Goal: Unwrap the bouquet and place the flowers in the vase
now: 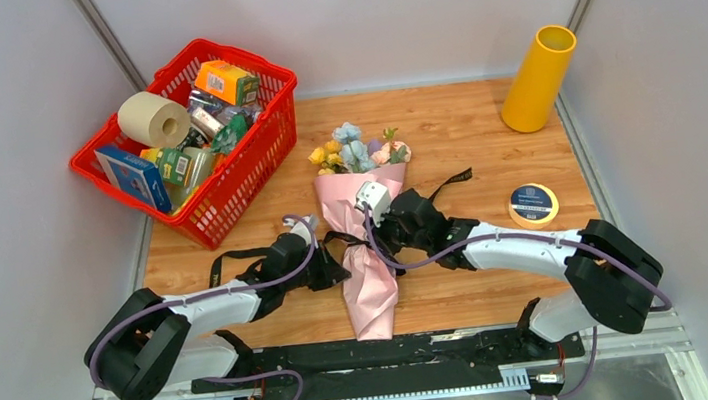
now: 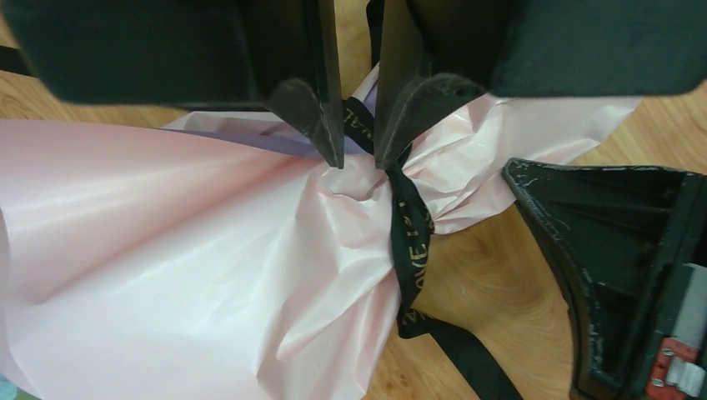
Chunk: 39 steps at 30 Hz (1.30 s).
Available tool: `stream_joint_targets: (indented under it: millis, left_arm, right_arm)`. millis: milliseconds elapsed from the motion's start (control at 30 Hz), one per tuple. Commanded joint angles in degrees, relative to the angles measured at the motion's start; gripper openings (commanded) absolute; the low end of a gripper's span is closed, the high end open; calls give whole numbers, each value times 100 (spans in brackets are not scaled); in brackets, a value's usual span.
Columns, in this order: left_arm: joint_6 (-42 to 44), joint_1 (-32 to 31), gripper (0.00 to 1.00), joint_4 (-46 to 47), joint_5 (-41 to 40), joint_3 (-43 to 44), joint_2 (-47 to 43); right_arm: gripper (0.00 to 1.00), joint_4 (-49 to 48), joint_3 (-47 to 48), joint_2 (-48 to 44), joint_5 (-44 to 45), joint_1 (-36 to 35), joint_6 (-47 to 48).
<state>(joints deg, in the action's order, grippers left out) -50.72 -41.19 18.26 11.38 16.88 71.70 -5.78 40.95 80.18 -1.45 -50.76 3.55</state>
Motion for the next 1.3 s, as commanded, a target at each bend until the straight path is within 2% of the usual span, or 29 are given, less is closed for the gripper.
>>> stream_joint_targets:
  millis: [0,433,633,967,1267]
  left_arm:
    - [-43,-12,0,-42,-136,78,-121]
    - [-43,-21,0,-33,-136,113,-77]
    - [-61,-29,0,-7,-145,113,-60]
    - [-52,-29,0,-7,-144,131,-60]
    - [-61,-47,0,-24,-153,122,-86]
  right_arm:
    - [26,278,176,-134,479,-4,304]
    - [28,112,1,6,479,-382,673]
    - [27,-19,106,278,910,-557,752]
    - [20,-177,98,393,1393,-812,901]
    - [24,-327,115,612,1367,-909,989]
